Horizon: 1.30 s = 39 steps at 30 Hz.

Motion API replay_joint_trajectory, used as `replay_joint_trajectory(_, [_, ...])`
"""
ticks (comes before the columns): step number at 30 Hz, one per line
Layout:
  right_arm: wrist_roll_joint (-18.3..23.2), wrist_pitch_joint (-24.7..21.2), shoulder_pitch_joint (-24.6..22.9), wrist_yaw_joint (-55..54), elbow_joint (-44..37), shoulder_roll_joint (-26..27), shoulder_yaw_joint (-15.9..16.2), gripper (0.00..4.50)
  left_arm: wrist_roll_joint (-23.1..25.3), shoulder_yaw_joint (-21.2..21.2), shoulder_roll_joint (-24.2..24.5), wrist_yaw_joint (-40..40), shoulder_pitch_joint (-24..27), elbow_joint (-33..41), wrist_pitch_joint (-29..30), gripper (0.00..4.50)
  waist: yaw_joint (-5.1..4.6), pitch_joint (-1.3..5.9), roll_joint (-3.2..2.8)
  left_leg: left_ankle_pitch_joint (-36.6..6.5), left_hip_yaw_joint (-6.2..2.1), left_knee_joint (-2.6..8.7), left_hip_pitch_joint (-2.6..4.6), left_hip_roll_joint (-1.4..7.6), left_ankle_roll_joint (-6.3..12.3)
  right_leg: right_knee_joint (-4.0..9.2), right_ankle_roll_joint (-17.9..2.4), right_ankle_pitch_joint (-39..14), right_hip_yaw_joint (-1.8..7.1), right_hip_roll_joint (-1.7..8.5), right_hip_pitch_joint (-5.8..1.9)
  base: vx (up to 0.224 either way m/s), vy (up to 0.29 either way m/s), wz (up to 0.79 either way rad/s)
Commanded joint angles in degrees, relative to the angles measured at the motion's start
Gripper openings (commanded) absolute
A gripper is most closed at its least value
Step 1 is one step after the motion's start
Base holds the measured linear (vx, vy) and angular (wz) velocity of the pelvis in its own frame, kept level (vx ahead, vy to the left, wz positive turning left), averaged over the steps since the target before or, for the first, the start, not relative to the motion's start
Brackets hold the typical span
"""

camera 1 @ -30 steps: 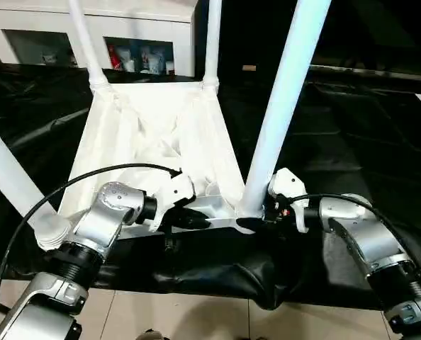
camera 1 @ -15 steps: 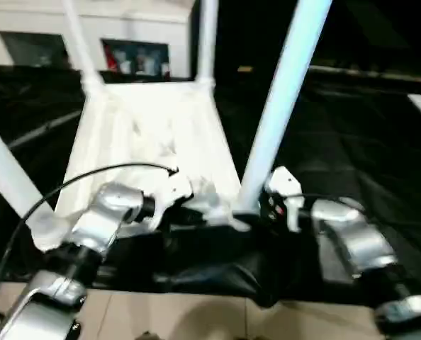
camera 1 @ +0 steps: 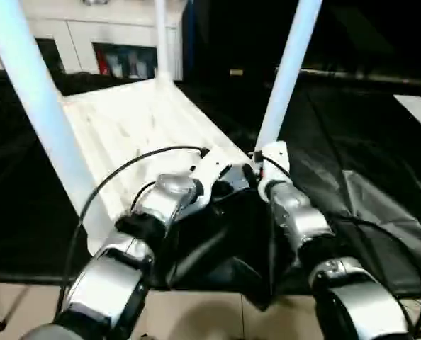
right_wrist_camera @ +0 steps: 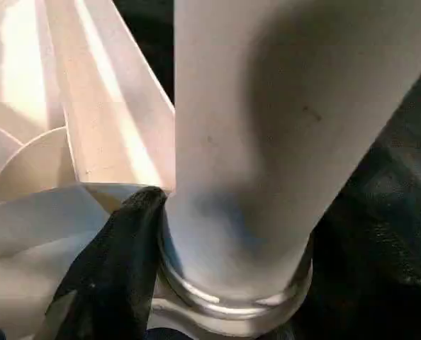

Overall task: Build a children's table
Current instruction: Rotate leg to tighten

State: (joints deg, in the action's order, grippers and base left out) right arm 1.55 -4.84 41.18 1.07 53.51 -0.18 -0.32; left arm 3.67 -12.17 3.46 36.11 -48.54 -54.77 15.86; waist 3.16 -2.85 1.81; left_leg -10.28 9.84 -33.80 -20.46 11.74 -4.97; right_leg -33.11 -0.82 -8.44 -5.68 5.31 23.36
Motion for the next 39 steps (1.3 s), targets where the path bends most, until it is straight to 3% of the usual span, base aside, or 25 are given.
replay_joint_trajectory(1, [0.7, 0.4, -0.1, 3.8, 0.8, 5.4, 2.3, 2.73, 0.7, 2.8, 0.3, -9.2, -1.8, -1.3, -2.0, 0.0, 0.22, 3.79, 0.01, -17.2, -0.27, 4.42, 0.29, 0.83, 1.4, 4.4, -7.2, -22.5, 2.26, 3.11, -2.53, 0.0, 0.0, 0.0])
replay_joint_trajectory(3, [0.7, 1.4, 0.6, 4.2, 1.9, 5.6, 2.0, 2.73, 0.3, 3.1, 0.2, -9.3, -2.3, -2.6, -2.6, 0.0, 0.35, 3.81, 0.14, -16.4, -0.11, 4.35, 0.26, 0.8, 1.72, 4.21, -8.1, -21.5, 2.35, 3.13, -2.61, 0.0, 0.0, 0.0])
replay_joint_trajectory(4, [1.4, 3.1, 0.5, 5.9, 1.2, 5.4, 1.7, 3.28, 0.4, 2.8, 0.5, -8.4, -2.0, -2.6, -2.9, 0.0, 0.47, 3.87, 0.2, -15.9, -0.03, 4.29, 0.26, 0.73, 1.87, 4.13, -8.3, -21.3, 2.37, 3.15, -2.7, 0.0, 0.0, 0.0])
replay_joint_trajectory(6, [1.1, 5.5, -0.3, 9.0, -0.7, 3.3, 2.8, 3.44, 0.6, 1.9, 1.5, -5.1, -1.1, -2.0, -4.1, 0.0, 0.64, 3.88, 0.22, -14.9, 0.02, 4.33, 0.21, 0.83, 2.22, 4.03, -8.7, -20.2, 2.44, 3.21, -2.77, 0.0, 0.0, 0.0])
replay_joint_trajectory(7, [0.8, 5.7, -0.6, 9.8, -1.5, 2.5, 3.2, 3.44, 0.7, 1.5, 1.8, -4.0, -0.7, -1.5, -4.7, 0.0, 0.37, 3.88, 0.4, -14.5, -0.18, 4.44, -0.62, 0.74, 2.57, 3.73, -8.1, -20.1, 2.33, 3.22, -3.48, 0.0, 0.0, 0.0])
replay_joint_trajectory(8, [0.6, 5.8, -0.9, 10.3, -2.1, 2.0, 3.4, 3.52, 0.8, 1.3, 2.0, -3.3, -0.5, -1.2, -5.1, 0.0, 0.23, 3.82, 0.26, -14.1, -0.47, 4.72, -1.02, 0.84, 2.51, 3.65, -7.6, -20.9, 2.1, 3.14, -3.75, 0.0, 0.0, 0.0])
replay_joint_trajectory(9, [0.6, 5.5, -1.6, 12.4, -3.8, 0.8, 3.8, 3.64, 0.8, 1.0, 2.6, -1.7, 0.2, -0.4, -5.6, 0.0, -0.09, 4.02, 0.24, -13.0, -0.5, 4.5, -0.88, 0.86, 2.35, 3.75, -7.3, -20.3, 2.21, 3.19, -3.66, 0.0, 0.0, 0.0])
replay_joint_trajectory(11, [0.3, 4.8, -3.6, 16.8, -8.1, -2.4, 4.9, 3.84, 0.7, 0.0, 4.1, 2.9, 1.8, 1.8, -7.6, 0.0, 0.02, 4.0, 0.4, -11.8, -0.24, 4.25, -0.37, 1.03, 3.12, 3.6, -9.1, -16.6, 2.42, 3.02, -3.43, 0.0, 0.0, 0.0])
replay_joint_trajectory(13, [1.6, 2.8, -6.3, 24.3, -13.7, -6.3, 6.0, 3.96, 0.5, -0.5, 5.8, 6.4, 3.6, 4.4, -8.5, 0.0, 0.19, 4.04, 0.4, -10.7, -0.07, 4.12, -0.52, 1.03, 4.47, 3.14, -10.8, -13.3, 2.5, 2.98, -3.71, 0.0, 0.0, 0.0])
replay_joint_trajectory(16, [2.0, 2.0, -8.8, 30.9, -18.0, -9.8, 7.8, 4.33, 0.2, -1.3, 7.4, 10.1, 5.0, 6.2, -10.2, 0.0, 0.55, 3.96, 0.17, -10.9, 0.11, 4.13, -0.16, 1.15, 5.31, 3.26, -11.4, -13.7, 2.59, 3.02, -3.47, 0.0, 0.0, 0.0])
replay_joint_trajectory(20, [2.9, 1.2, -14.9, 46.0, -28.1, -19.0, 12.5, 4.33, -2.1, -3.9, 11.9, 21.7, 9.2, 13.9, -12.5, 0.0, 1.28, 3.86, -0.03, -11.5, 0.15, 4.24, 0.09, 1.54, 4.96, 3.11, -11.8, -13.0, 2.85, 3.06, -3.4, 0.0, 0.0, 0.0])
replay_joint_trajectory(24, [4.2, -0.5, -17.2, 51.2, -32.6, -22.7, 12.9, 4.33, -4.2, -6.1, 16.0, 31.8, 13.0, 21.9, -12.3, 0.0, 1.91, 3.65, -0.5, -14.8, 0.15, 4.63, 0.57, 1.79, 3.34, 3.36, -11.7, -16.3, 2.94, 3.13, -2.88, 0.0, 0.0, 0.0])
replay_joint_trajectory(26, [4.4, -0.8, -17.4, 52.1, -33.1, -23.0, 13.0, 4.33, -4.7, -6.0, 16.2, 32.5, 13.3, 22.9, -11.9, 0.0, 2.1, 3.7, -0.46, -15.2, 0.16, 4.65, 0.79, 1.89, 2.75, 3.3, -11.7, -16.2, 2.96, 3.09, -2.81, 0.0, 0.0, 0.0])
replay_joint_trajectory(27, [4.5, -1.1, -17.4, 52.8, -33.2, -23.1, 13.1, 4.33, -5.1, -5.9, 16.3, 32.9, 13.5, 23.6, -11.7, 0.0, 2.31, 3.44, -0.53, -16.4, 0.39, 4.69, 1.08, 1.81, 2.28, 3.56, -11.7, -17.0, 2.99, 2.88, -2.39, 0.0, 0.0, 0.0])
replay_joint_trajectory(33, [5.9, -2.6, -17.3, 54.2, -33.7, -22.6, 13.1, 4.33, -5.3, -5.6, 16.6, 33.8, 13.9, 25.2, -10.9, 0.0, 2.63, 3.51, -0.21, -16.1, 0.17, 4.78, 0.55, 1.56, 1.55, 3.74, -9.4, -20.1, 2.96, 3.17, -2.83, 0.0, 0.0, 0.0])
replay_joint_trajectory(39, [4.4, -2.5, -16.8, 54.9, -32.6, -22.3, 13.6, 4.33, -4.6, -5.1, 16.7, 32.8, 13.8, 24.8, -10.5, 0.0, 2.62, 3.7, -0.14, -13.7, 0.18, 4.63, 0.39, 1.57, 1.87, 3.36, -9.7, -17.6, 2.95, 3.1, -2.9, 0.0, 0.0, 0.0])
